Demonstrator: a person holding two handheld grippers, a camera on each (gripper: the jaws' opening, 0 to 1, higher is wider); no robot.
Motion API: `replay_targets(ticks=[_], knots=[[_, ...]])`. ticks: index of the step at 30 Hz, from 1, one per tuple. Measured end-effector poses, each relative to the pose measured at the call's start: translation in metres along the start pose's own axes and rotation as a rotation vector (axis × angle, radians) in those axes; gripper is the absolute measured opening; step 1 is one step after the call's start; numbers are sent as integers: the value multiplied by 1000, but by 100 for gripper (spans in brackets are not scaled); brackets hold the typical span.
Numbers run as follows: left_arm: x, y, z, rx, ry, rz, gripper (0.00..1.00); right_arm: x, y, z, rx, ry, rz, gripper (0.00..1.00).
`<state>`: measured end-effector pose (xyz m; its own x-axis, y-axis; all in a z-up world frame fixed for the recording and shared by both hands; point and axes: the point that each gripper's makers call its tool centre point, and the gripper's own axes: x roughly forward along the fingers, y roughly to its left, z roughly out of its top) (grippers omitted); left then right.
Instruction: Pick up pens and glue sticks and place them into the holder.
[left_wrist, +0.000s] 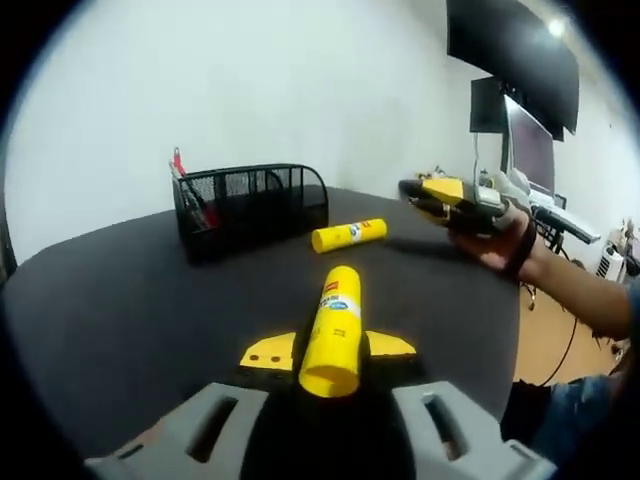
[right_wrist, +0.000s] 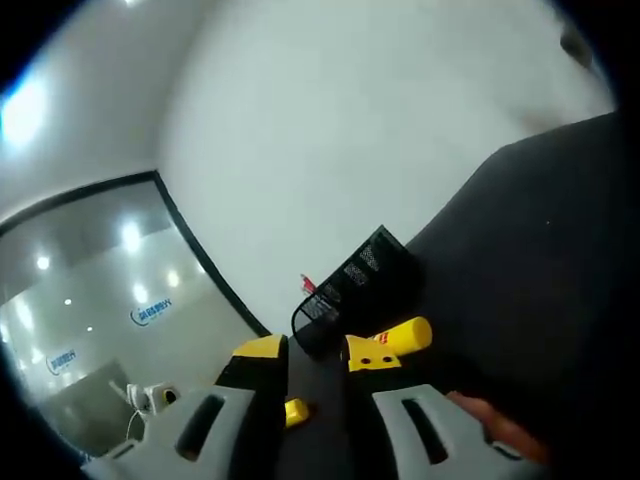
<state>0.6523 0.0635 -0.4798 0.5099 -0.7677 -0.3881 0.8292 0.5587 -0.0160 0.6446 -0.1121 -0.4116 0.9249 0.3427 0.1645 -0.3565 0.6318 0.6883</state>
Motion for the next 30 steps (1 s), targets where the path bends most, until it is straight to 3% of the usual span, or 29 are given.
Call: replay_targets(ticks=[3,9,14,18,30], knots=[[0,-2,5,20,9,1,23,-1,2,-1,-1,0,0,18],[9,-3,0,79,141,-6,23,-2,6,-2,2,-1,3,18],[14,-4,-2,112,173,-12,18,-2,4,0,7,-7,4,18],[13,-3,0,108,174,-15,17,-2,4,0,8,-6,6,18],[8,2,18,80,91,6,15,-3,7,-2,7,-6,6,18]])
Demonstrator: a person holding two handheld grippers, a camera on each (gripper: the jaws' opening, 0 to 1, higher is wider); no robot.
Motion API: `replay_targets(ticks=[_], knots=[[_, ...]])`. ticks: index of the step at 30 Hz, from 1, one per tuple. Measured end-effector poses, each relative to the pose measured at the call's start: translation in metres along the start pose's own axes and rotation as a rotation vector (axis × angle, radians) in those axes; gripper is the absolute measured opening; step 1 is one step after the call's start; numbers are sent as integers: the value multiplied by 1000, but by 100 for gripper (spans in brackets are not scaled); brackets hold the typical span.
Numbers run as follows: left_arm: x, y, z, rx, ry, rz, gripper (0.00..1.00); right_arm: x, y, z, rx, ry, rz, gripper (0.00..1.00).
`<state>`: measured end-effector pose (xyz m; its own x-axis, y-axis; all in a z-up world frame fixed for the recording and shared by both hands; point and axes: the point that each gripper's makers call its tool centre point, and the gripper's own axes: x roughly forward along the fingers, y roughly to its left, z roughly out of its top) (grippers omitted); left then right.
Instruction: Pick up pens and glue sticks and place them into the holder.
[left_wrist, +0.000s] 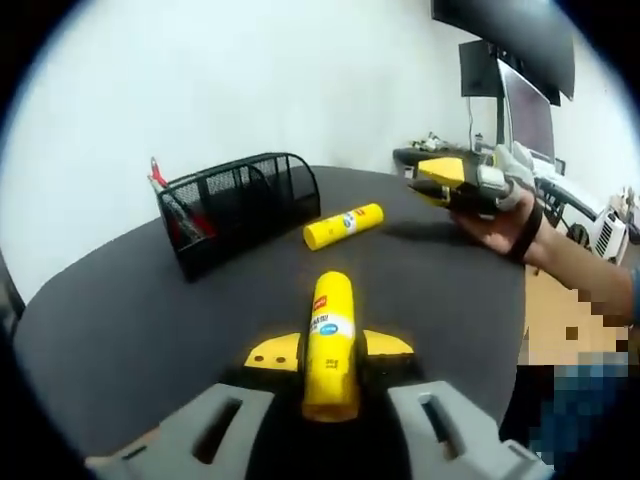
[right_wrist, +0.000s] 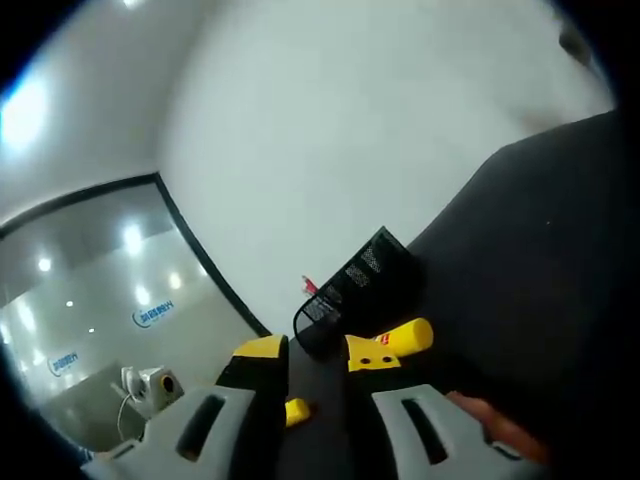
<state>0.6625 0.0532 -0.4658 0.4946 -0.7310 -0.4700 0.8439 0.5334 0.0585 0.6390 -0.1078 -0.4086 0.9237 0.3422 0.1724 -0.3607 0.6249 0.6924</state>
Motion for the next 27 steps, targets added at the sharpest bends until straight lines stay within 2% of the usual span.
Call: replay_targets(ticks=[5,9,15,16,21,23,25,27], knots=[[-4,6,13,-36,-65,10,15,2,-4,2,-1,2,0,18],[-1,8,9,-38,-41,2,15,3,-5,3,-1,3,-1,18],[5,8,-18,-60,66,-34,15,4,-7,4,-1,3,1,18],[4,8,-13,-71,34,-37,15,4,-8,4,-1,3,1,18],[8,11,-11,-49,79,-23,19,5,-9,6,-1,2,2,18],[9,6,-15,-39,133,-42,20,5,-10,6,-2,2,2,18],[10,5,-20,-14,187,-57,17,5,-11,6,-2,2,2,18],[12,1,-19,3,202,-52,17,5,-11,7,-1,0,2,18]])
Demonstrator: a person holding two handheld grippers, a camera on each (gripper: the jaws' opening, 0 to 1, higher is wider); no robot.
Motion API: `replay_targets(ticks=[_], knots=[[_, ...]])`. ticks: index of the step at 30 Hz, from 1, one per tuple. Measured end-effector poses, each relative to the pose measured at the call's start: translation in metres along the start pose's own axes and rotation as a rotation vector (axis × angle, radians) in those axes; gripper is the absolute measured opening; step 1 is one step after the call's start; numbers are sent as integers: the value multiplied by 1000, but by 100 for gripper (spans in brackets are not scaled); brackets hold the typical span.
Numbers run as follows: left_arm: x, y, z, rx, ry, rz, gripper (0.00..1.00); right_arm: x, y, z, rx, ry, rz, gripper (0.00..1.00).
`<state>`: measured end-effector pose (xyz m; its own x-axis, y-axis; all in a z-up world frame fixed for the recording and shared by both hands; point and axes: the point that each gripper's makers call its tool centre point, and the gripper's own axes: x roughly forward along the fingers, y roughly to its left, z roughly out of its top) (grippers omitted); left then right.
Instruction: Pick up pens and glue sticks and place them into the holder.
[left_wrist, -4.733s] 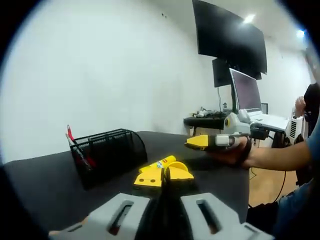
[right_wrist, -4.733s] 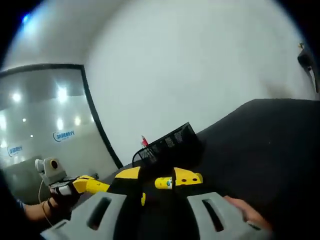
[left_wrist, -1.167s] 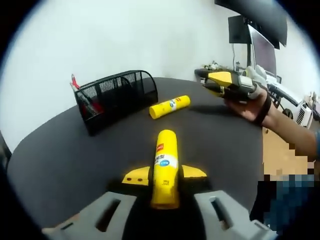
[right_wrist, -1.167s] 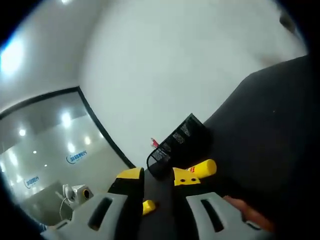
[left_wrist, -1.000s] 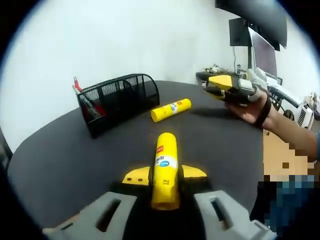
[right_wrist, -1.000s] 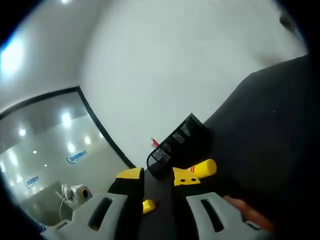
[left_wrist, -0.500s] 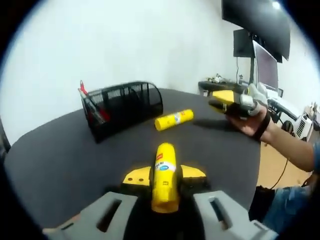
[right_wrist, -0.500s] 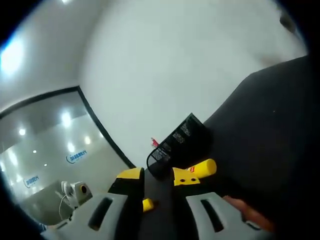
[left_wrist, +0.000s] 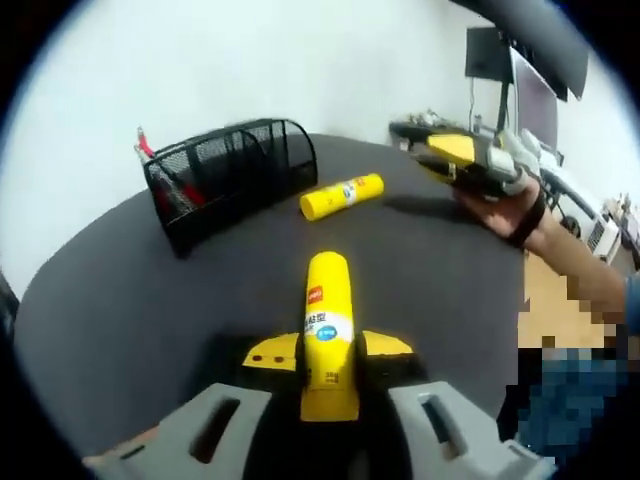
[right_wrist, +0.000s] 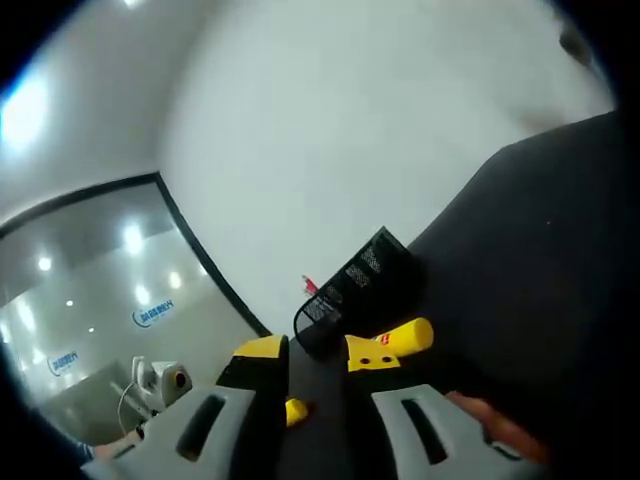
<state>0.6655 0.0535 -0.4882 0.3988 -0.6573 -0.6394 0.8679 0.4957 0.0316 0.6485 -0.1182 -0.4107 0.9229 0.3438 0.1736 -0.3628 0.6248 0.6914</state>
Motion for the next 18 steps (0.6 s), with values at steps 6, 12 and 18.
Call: replay_targets(ticks=[6,12,18], knots=[[-2,1,2,27,16,19,16,1,-3,2,2,-2,1,18],[-13,1,13,10,-58,48,15,2,-5,4,3,-1,2,18],[-25,2,28,-29,-136,43,14,2,-7,4,1,0,1,18]])
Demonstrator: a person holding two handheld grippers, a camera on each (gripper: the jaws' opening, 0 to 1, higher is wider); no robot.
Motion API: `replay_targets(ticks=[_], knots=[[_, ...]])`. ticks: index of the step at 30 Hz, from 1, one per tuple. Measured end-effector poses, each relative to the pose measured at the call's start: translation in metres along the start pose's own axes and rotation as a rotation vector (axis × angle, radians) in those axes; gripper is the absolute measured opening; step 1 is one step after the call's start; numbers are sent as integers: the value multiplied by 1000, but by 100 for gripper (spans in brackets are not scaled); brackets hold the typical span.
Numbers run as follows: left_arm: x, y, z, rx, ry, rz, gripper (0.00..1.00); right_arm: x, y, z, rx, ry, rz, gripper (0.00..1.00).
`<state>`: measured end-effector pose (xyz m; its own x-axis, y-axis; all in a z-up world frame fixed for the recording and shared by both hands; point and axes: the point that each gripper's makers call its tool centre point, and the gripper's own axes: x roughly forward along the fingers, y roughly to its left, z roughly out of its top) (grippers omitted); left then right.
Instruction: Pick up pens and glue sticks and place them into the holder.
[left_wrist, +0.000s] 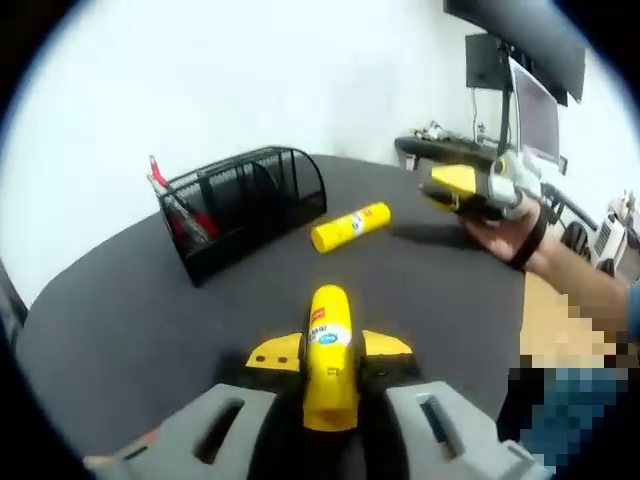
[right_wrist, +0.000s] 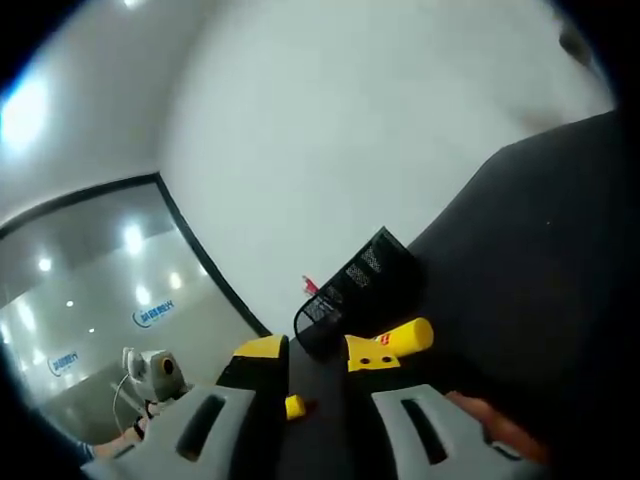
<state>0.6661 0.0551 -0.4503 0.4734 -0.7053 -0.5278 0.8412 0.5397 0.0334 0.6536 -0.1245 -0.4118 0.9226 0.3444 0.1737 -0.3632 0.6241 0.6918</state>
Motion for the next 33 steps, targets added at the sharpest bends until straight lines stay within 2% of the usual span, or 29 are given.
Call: replay_targets(ticks=[4,11,13,17,20,21,24,26,28,30,31,33], knots=[[-2,1,3,-21,-11,-8,13,0,0,-1,-1,0,-1,18],[3,4,-25,-5,90,-21,13,0,-1,1,1,-1,1,18],[1,5,-25,2,75,-15,14,0,0,0,0,0,1,18],[0,4,-22,-8,94,-19,17,1,0,0,-2,1,2,18],[-2,3,-25,27,144,-30,25,0,1,0,0,0,4,18],[-3,-2,-30,43,188,-29,25,0,1,1,0,-2,4,18],[1,-1,-32,66,236,-28,26,0,1,1,0,-3,6,18],[4,-5,-27,99,220,-10,25,0,1,1,1,-3,6,18],[5,-8,-29,122,267,-10,24,0,1,1,0,-5,7,18],[8,-11,-25,122,272,-24,24,-1,2,1,2,-5,8,18],[9,-6,-24,125,282,-44,25,-1,2,1,3,-6,9,18],[10,-1,-25,166,321,-27,25,-1,3,1,4,-4,15,18]])
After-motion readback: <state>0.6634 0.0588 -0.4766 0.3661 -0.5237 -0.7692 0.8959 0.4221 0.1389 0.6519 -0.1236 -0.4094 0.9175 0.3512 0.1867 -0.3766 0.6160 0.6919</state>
